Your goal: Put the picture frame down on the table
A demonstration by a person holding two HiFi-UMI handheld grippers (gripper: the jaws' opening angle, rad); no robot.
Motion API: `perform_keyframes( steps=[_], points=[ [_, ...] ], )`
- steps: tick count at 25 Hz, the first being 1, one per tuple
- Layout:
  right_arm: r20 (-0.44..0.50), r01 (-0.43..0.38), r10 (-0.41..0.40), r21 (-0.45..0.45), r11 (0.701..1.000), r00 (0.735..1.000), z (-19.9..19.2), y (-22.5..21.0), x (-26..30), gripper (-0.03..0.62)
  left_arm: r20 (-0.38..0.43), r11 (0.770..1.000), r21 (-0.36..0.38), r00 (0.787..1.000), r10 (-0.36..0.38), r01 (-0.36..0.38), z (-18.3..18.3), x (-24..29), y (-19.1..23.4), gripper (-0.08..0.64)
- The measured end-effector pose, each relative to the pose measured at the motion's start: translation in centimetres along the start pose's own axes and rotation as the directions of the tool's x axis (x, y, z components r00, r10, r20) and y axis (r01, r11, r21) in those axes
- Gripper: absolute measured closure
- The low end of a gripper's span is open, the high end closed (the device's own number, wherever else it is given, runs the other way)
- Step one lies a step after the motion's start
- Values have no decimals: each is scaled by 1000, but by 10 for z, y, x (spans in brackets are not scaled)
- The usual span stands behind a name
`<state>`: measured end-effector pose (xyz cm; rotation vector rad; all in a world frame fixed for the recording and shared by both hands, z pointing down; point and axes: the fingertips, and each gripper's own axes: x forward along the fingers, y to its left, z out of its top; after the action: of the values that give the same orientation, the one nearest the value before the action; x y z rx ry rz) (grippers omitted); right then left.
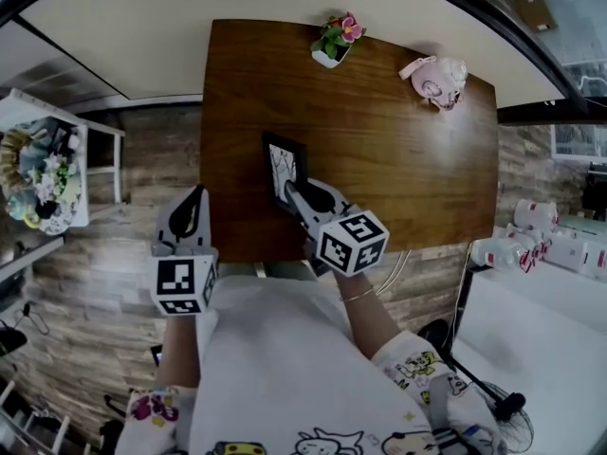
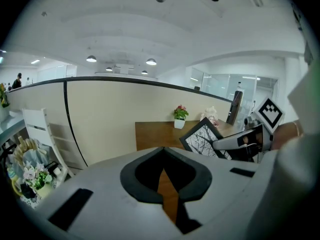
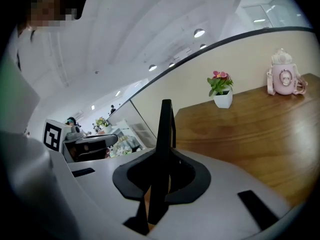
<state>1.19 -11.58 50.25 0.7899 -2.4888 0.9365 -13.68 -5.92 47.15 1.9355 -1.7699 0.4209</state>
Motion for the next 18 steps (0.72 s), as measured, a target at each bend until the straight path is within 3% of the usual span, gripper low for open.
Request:
perform_keyframes(
  steps=[11,18],
  points=[
    [-74,-73,85,151,986,994,-28,5,25,552,-25,1000,-10,1000,-4,3,-13,9,7,557],
    [-94,-118,149,272,955,984,-40,10,38,552,-37,1000,-16,999,-13,12,-18,11,9,557]
  ],
)
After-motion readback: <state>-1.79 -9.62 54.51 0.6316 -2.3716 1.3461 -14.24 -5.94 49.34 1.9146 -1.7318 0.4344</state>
